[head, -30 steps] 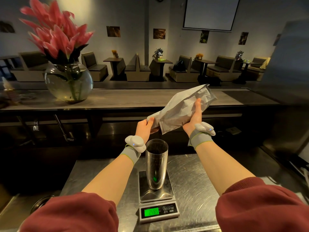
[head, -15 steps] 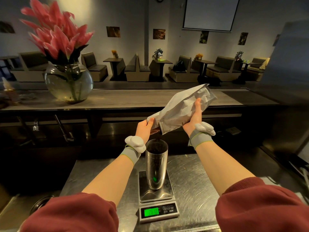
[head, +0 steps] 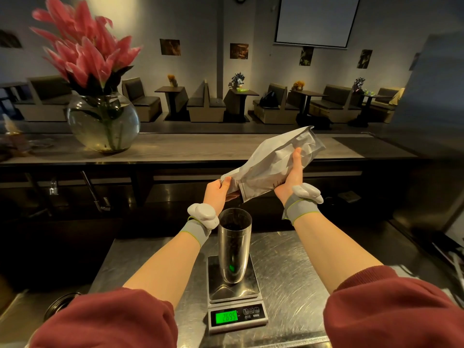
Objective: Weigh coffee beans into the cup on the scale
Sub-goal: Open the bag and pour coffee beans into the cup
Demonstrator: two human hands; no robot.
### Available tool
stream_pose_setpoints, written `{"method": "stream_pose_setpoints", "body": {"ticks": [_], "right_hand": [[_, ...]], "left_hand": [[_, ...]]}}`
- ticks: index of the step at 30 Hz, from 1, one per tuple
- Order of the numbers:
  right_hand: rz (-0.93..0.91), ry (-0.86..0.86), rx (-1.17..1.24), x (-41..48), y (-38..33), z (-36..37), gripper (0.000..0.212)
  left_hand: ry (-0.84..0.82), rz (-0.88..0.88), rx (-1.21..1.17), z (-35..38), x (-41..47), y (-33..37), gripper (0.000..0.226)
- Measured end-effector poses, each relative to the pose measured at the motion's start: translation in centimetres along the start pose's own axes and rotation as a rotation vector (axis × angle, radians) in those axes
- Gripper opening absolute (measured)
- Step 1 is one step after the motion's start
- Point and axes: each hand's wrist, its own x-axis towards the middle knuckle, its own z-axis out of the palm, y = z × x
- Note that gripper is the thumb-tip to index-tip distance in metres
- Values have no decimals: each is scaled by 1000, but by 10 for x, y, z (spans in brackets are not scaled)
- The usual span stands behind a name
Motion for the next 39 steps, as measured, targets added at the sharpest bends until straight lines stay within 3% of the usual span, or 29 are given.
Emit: {"method": "stream_pose_setpoints", "body": {"ticks": [39], "right_hand": [[16,3,-18,4,2,-1,91]], "left_hand": [[22,9,53,-2,8,-8,34]]}}
